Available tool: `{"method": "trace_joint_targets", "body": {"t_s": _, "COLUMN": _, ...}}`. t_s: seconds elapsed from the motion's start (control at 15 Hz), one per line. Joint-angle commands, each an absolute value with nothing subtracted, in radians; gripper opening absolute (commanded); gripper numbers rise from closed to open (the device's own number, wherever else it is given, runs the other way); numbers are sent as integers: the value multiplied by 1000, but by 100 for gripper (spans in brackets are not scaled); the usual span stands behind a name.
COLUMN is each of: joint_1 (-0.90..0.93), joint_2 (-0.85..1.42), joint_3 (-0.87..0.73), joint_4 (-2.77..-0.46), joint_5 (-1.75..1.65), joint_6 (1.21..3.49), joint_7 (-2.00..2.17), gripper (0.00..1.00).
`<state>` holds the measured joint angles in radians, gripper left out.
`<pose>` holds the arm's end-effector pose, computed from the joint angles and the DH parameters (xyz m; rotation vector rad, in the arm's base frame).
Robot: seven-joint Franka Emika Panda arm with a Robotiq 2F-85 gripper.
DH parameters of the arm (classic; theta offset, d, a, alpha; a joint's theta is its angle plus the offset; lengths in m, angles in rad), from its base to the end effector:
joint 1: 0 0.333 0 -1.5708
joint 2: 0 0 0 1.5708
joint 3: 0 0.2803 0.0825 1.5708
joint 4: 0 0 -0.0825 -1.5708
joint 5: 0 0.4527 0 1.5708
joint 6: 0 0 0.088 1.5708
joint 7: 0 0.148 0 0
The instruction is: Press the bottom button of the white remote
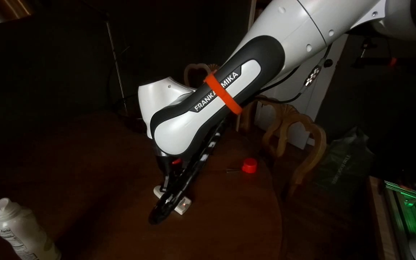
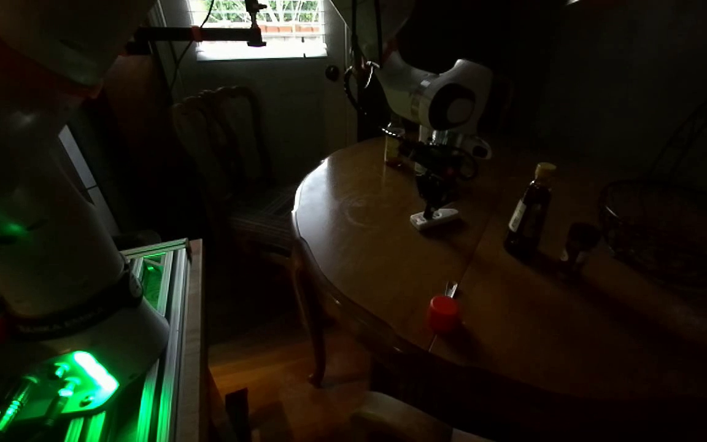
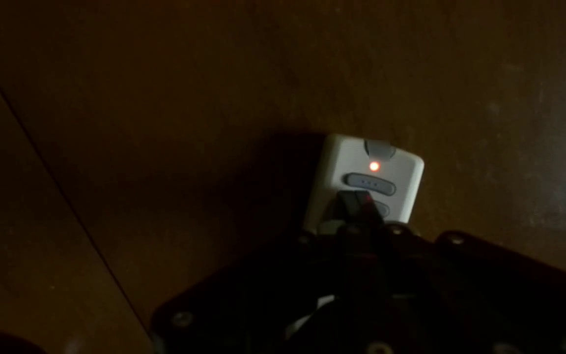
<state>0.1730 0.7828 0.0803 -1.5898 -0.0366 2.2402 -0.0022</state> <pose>0.6769 0.1727 0.0487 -3.0939 -0.4052 0.2071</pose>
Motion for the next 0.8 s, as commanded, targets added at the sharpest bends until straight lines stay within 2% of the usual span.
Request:
{"method": "trace_joint_targets", "body": {"t_s": 0.0, "joint_1": 192, "joint_2": 820, "joint_3": 67, "joint_4": -1573, "joint_5": -64, "joint_6": 2225, "joint_7": 22, "gripper": 0}}
{"method": "trace_joint_targets", "body": {"t_s": 0.6, "joint_1": 134, "joint_2": 680, "joint_3": 87, "joint_4": -1592, "joint_5": -9, "joint_6": 2226, "joint_7": -1, "gripper": 0}}
{"method": "trace_joint_targets", "body": {"t_s": 0.67, "joint_1": 122, "joint_2": 659, "joint_3": 91, "joint_4": -1602, "joint_5": 4, "joint_6": 2222, "joint_7": -5, "gripper": 26}}
{"method": "trace_joint_targets", "body": {"t_s": 0.73, "joint_1": 110, "joint_2": 633, "joint_3": 94, "joint_4": -1620, "joint_5": 13, "joint_6": 2226, "joint_7": -16, "gripper": 28}}
